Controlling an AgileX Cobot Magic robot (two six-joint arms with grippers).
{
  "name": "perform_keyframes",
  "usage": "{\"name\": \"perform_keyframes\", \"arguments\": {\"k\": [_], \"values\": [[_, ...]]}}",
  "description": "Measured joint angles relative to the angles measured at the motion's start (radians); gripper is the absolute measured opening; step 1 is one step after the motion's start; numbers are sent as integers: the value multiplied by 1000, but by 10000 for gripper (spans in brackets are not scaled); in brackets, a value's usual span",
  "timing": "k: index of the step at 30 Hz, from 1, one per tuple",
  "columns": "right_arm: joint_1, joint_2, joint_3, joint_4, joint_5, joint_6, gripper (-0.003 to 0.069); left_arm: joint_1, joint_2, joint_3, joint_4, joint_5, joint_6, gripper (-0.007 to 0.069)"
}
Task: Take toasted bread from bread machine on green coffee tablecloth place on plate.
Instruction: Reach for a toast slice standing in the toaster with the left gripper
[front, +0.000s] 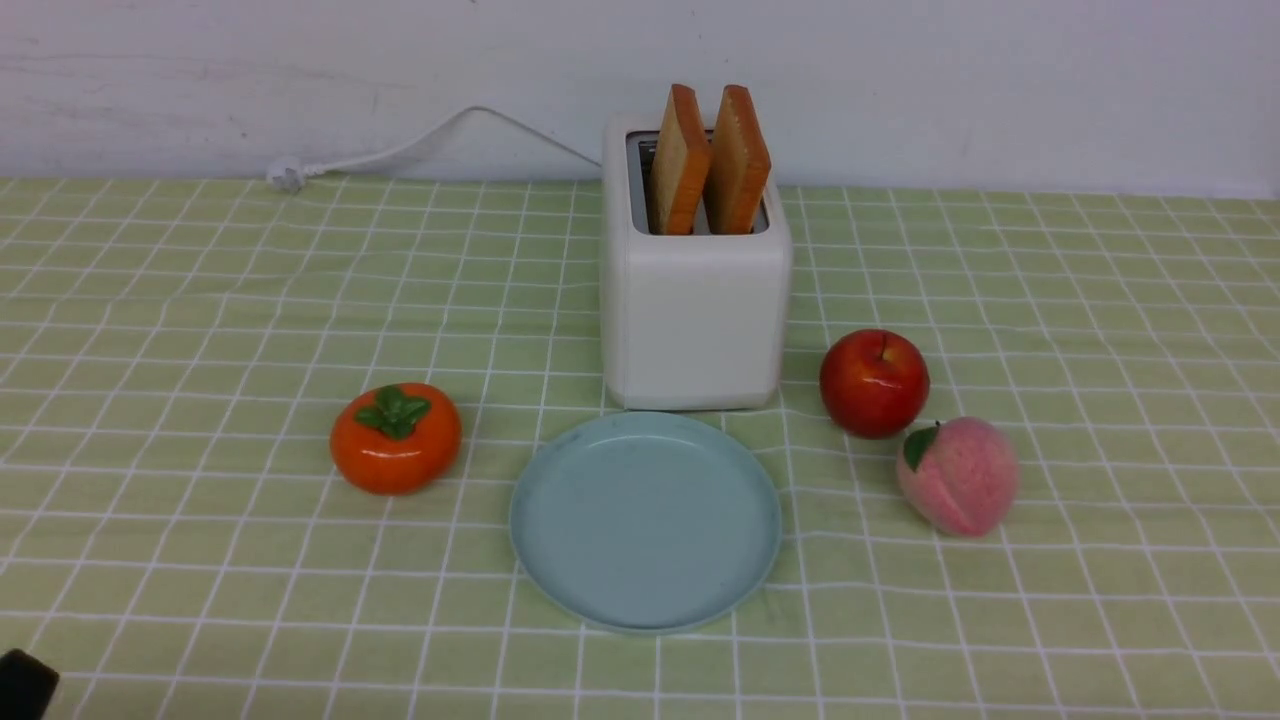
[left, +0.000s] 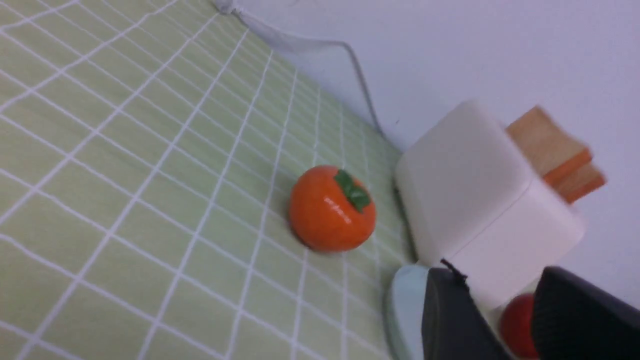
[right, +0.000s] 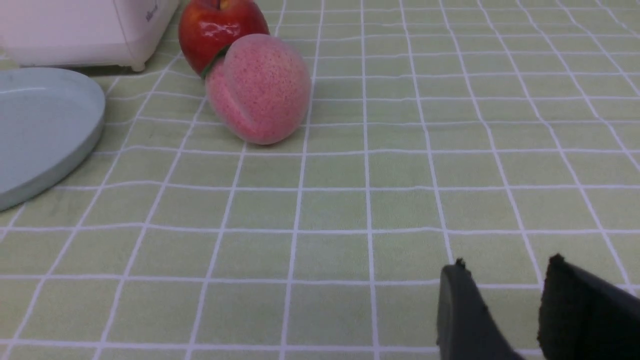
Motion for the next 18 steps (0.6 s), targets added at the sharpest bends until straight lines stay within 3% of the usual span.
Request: {"name": "perform_keyframes", "arguments": {"k": [4, 6, 9, 13, 18], "values": [[0, 0, 3, 162, -103, 86, 240, 0, 0, 0, -204, -117, 0, 237], [0, 0, 3, 251, -156, 121, 240, 0, 0, -2, -242, -137, 16, 234], [0, 0, 3, 346, -197, 143, 240, 0, 0, -40, -235, -116, 78, 189], [0, 0, 2, 435, -247, 157, 239, 0, 12, -175, -199, -81, 257, -4], [5, 8, -106, 416, -92, 116, 180, 0, 151, -305, -189, -9, 429, -13]]}}
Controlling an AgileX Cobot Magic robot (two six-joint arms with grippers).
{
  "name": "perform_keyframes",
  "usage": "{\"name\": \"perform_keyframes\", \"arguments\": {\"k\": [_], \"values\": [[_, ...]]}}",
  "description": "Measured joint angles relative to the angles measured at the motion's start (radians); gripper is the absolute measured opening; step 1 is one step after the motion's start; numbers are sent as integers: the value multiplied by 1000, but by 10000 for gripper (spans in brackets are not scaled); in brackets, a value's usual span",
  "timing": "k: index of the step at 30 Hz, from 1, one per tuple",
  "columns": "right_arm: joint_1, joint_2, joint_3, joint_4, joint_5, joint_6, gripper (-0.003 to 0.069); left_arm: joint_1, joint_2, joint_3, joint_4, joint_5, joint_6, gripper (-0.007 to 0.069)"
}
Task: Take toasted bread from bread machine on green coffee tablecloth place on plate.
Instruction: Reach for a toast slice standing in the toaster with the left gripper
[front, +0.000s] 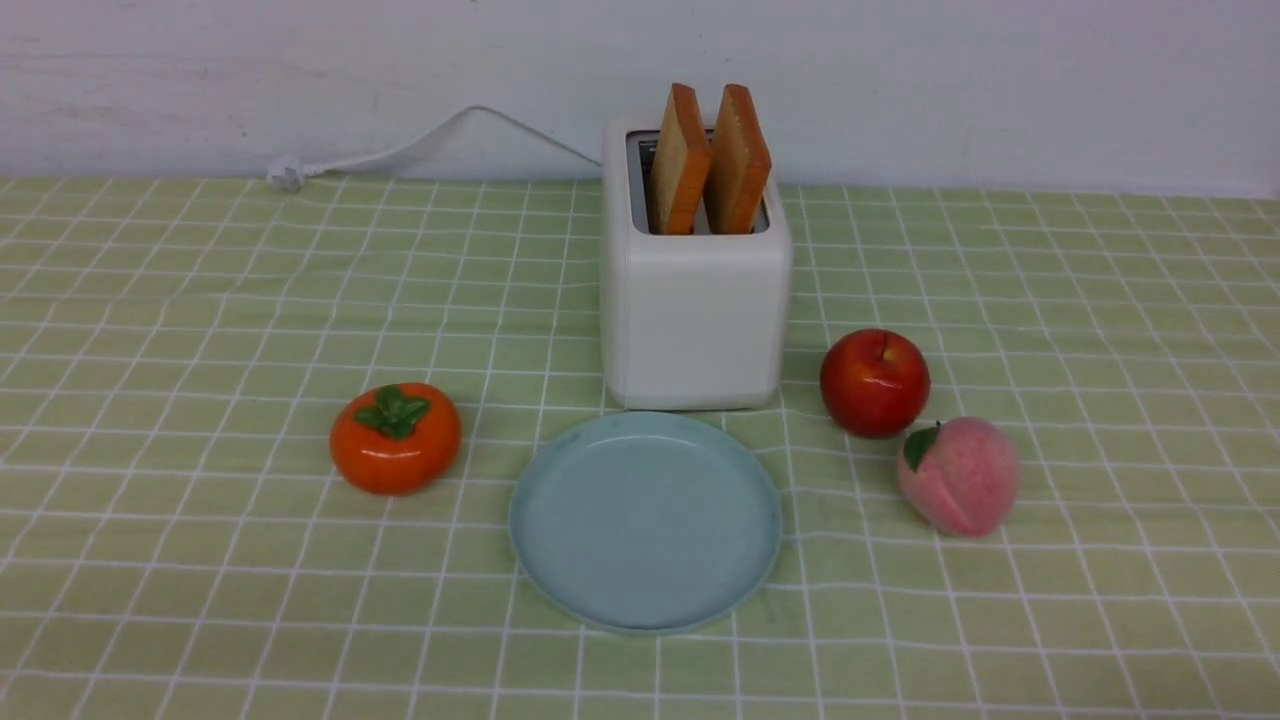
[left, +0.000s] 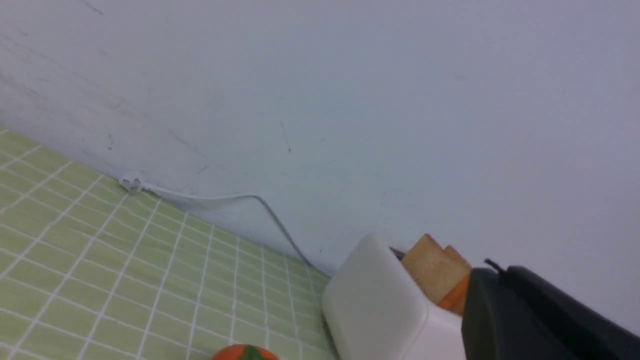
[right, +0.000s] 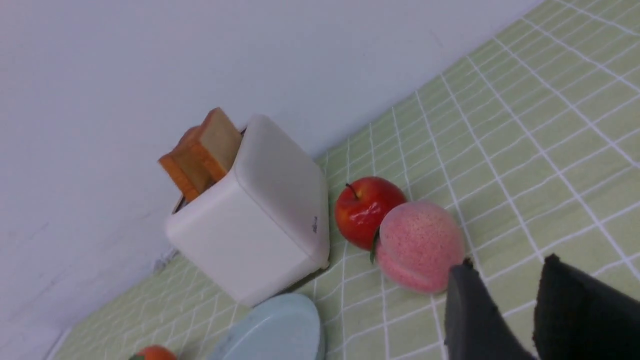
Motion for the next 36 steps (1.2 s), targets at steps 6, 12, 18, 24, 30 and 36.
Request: {"name": "perform_keyframes", "arguments": {"k": [6, 12, 18, 24, 30, 36], "values": [[23, 141, -253, -12, 297, -266, 71, -91, 238, -147, -13, 52, 140, -13], [48, 272, -428, -18, 455, -442, 39, -241, 451, -237, -44, -32, 208, -13], [188, 327, -462, -34, 380, -494, 38, -512, 770, -354, -20, -240, 248, -13], [217, 330, -463, -33, 314, -504, 38, -695, 1068, -477, 16, -573, 259, -13], [217, 330, -463, -25, 323, -505, 43, -703, 1326, -599, 113, -702, 198, 107], [217, 330, -463, -25, 345, -505, 52, -706, 1526, -765, 209, -724, 167, 349]]}}
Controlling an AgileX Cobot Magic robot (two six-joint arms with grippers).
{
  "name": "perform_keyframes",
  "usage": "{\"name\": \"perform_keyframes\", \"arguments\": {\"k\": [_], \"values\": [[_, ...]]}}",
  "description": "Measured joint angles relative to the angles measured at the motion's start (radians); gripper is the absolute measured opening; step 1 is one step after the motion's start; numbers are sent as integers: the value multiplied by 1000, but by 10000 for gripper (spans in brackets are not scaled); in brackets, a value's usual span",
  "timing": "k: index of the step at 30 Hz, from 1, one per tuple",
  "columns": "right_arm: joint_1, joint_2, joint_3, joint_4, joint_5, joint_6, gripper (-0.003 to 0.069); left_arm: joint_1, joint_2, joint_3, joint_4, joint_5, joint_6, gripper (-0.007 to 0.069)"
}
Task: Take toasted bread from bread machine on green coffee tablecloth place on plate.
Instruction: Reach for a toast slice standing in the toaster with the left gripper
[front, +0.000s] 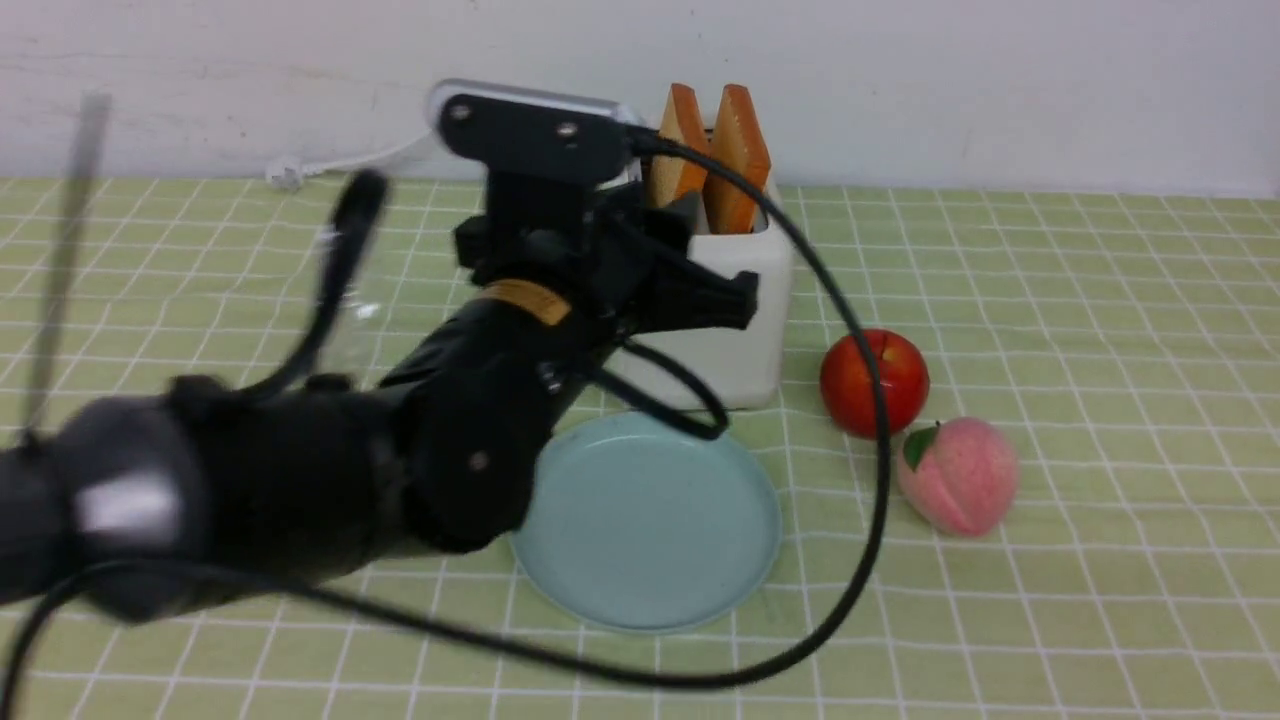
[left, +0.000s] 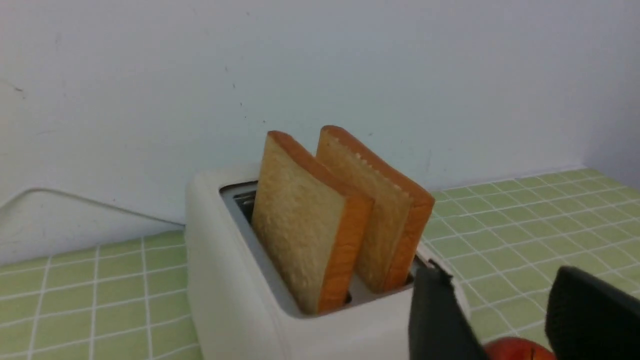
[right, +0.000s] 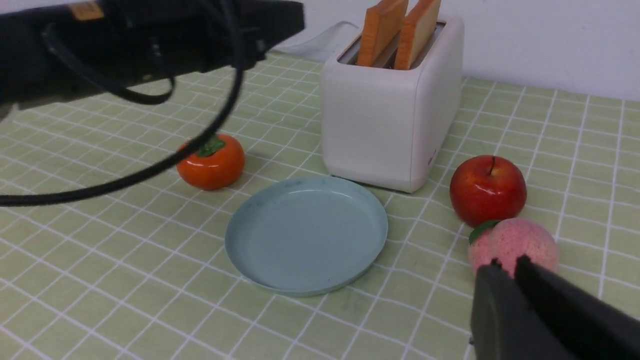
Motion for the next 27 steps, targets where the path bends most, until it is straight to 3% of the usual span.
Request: {"name": "perform_keyframes", "arguments": {"k": [3, 6, 11, 21, 27], "values": [[0, 0, 0, 0, 7, 0, 53, 9, 71, -70, 4, -8, 0, 422], [0, 0, 0, 0, 9, 0, 57, 42, 141, -142, 4, -7, -1, 448], [0, 0, 0, 0, 12, 0, 60, 103, 215, -236, -4, 56, -7, 440], [0, 0, 0, 0, 5, 0, 67, 108, 231, -267, 146, 97, -82, 434], [0, 0, 0, 0, -1, 0, 70, 108, 286, -340, 132, 72, -57, 434]]}}
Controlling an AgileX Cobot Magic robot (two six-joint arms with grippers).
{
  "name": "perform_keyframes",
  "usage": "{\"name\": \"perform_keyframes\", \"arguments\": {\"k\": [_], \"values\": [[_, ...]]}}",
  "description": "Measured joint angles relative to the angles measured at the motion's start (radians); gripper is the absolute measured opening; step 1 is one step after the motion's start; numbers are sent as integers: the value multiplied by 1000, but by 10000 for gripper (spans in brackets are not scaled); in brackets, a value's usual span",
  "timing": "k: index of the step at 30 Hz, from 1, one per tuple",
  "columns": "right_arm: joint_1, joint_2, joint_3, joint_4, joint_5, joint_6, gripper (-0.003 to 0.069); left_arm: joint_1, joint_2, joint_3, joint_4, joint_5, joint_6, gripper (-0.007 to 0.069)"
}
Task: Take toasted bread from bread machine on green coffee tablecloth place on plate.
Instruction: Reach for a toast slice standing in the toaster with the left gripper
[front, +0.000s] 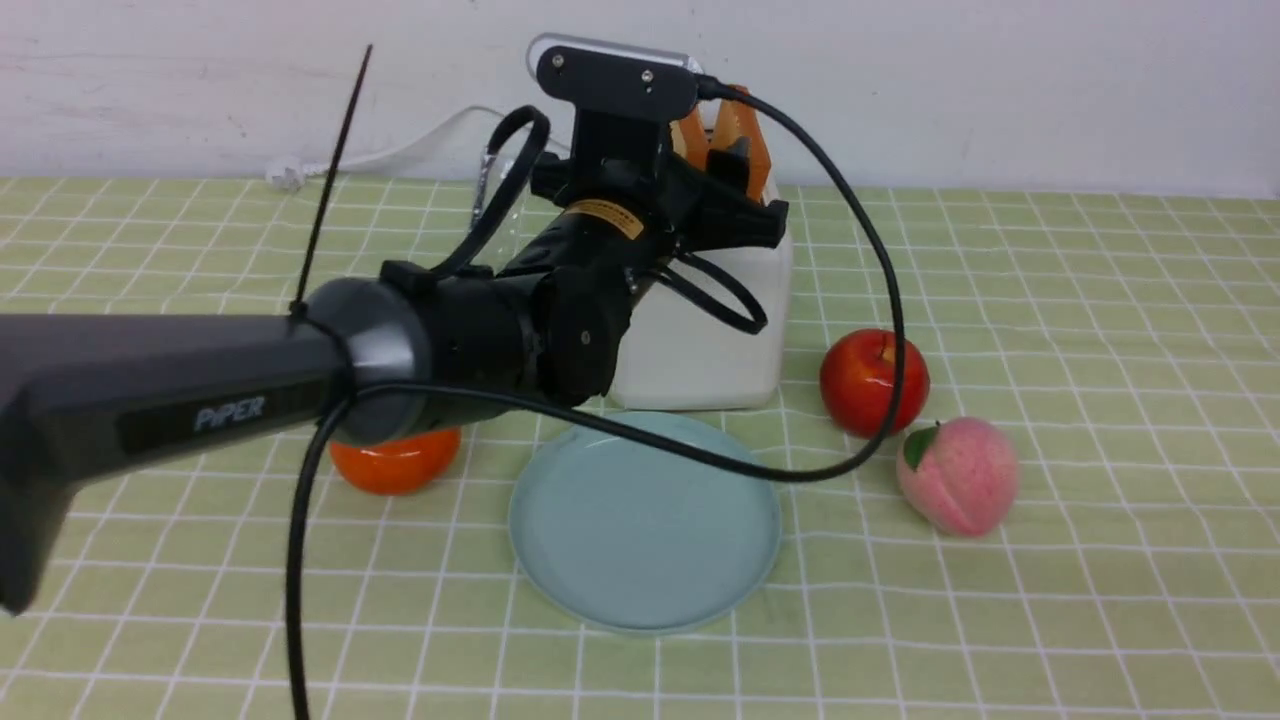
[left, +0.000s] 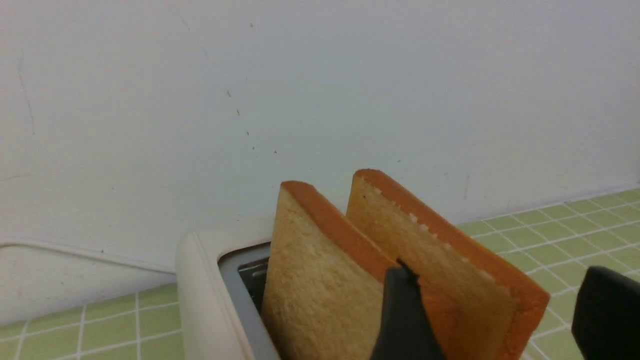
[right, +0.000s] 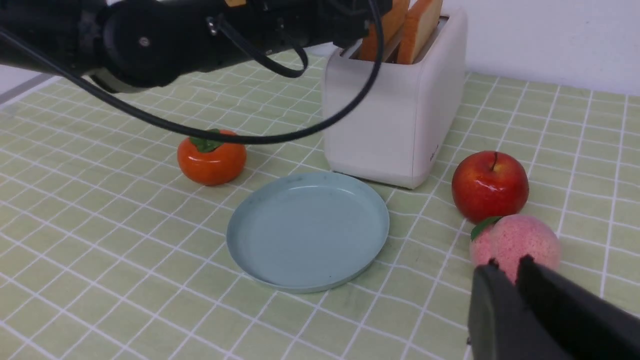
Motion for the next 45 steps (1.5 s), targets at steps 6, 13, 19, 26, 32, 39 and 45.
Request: {"name": "perform_keyframes", "arguments": {"k": [6, 13, 19, 26, 32, 39, 45], "values": [[0, 0, 0, 0, 0, 0, 74, 0, 70, -78, -139, -3, 155, 432], [0, 0, 0, 0, 0, 0, 80, 0, 86, -97, -244, -18, 269, 388], [0, 0, 0, 0, 0, 0, 87, 4, 86, -98, -246, -40, 275, 278], [0, 0, 0, 0, -1, 0, 95, 32, 86, -101, -246, 2, 275, 224], [0, 0, 0, 0, -4, 0, 95, 47, 86, -105, -246, 30, 271, 224], [0, 0, 0, 0, -18, -1, 95, 50, 86, -105, -255, 42, 268, 128], [0, 0, 0, 0, -25, -1, 95, 50, 83, -106, -289, 43, 268, 98]]}}
